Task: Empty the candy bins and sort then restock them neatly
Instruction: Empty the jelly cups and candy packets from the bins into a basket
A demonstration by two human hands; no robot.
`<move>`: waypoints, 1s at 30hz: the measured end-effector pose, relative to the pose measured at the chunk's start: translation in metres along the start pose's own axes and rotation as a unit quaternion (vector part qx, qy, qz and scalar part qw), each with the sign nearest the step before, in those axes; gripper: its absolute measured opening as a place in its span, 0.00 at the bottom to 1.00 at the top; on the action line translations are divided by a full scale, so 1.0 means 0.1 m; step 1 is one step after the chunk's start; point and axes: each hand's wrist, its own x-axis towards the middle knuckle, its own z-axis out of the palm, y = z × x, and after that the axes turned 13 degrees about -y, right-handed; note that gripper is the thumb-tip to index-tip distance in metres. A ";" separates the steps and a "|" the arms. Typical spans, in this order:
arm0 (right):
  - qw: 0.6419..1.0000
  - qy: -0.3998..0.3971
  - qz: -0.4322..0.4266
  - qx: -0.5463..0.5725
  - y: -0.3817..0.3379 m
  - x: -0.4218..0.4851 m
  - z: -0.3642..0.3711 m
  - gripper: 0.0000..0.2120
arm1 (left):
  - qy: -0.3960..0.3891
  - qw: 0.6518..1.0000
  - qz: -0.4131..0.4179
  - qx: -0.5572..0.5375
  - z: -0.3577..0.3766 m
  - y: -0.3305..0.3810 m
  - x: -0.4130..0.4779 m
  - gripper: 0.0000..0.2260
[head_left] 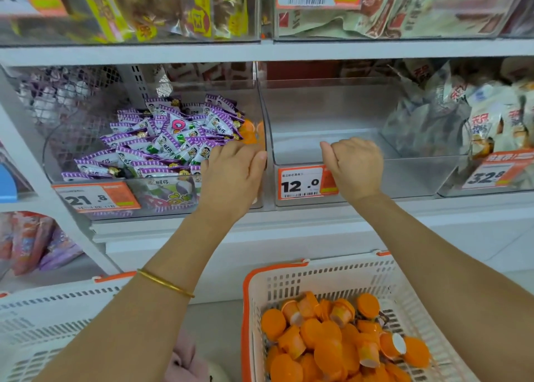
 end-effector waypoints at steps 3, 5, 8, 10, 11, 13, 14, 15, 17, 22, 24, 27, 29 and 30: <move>1.000 -0.003 -0.001 0.018 -0.02 -0.03 0.01 0.25 | 0.002 1.000 0.001 -0.001 0.01 -0.05 0.00 0.16; 1.000 0.004 0.001 0.029 -0.02 -0.04 0.01 0.24 | 0.005 1.000 0.003 0.002 0.02 -0.08 0.01 0.16; 0.999 -0.006 0.005 0.049 -0.02 -0.05 0.00 0.24 | -0.001 1.000 -0.003 0.015 0.02 -0.10 0.03 0.14; 0.997 -0.026 0.017 0.067 -0.03 -0.07 -0.04 0.22 | 0.003 0.999 -0.017 0.027 0.00 -0.11 0.03 0.13; 0.996 -0.037 0.028 0.080 -0.05 -0.08 -0.08 0.20 | 0.011 0.999 -0.025 0.036 -0.02 -0.13 0.04 0.13; 0.992 -0.050 0.046 0.111 -0.13 -0.04 -0.21 0.18 | 0.036 0.997 -0.049 0.052 -0.12 -0.21 0.05 0.13; 0.990 -0.046 0.040 0.127 -0.21 0.01 -0.29 0.17 | 0.052 0.995 -0.067 0.060 -0.19 -0.28 0.06 0.14; 0.989 -0.040 0.020 0.144 -0.32 0.09 -0.39 0.15 | 0.070 0.992 -0.087 0.063 -0.26 -0.36 0.07 0.14; 0.981 -0.024 -0.046 0.187 -0.61 0.28 -0.56 0.12 | 0.109 0.985 -0.118 0.063 -0.41 -0.55 0.07 0.14; 0.899 -0.331 -0.140 0.252 -1.39 0.75 -0.58 0.23 | 0.086 0.971 -0.208 0.079 -0.63 -1.02 0.00 0.23; 0.828 -0.494 -0.137 0.226 -1.56 0.91 -0.39 0.43 | 0.029 0.968 -0.233 0.084 -0.68 -1.18 -0.04 0.32; 0.755 -0.600 -0.132 0.230 -1.60 1.08 -0.13 0.56 | -0.076 0.964 -0.243 0.080 -0.75 -1.30 -0.09 0.43; 0.731 -0.629 -0.144 0.222 -1.58 1.11 -0.04 0.56 | -0.119 0.962 -0.236 0.072 -0.79 -1.33 -0.07 0.44; 0.731 -0.629 -0.146 0.220 -1.58 1.11 -0.03 0.55 | -0.132 0.962 -0.229 0.069 -0.81 -1.35 -0.05 0.45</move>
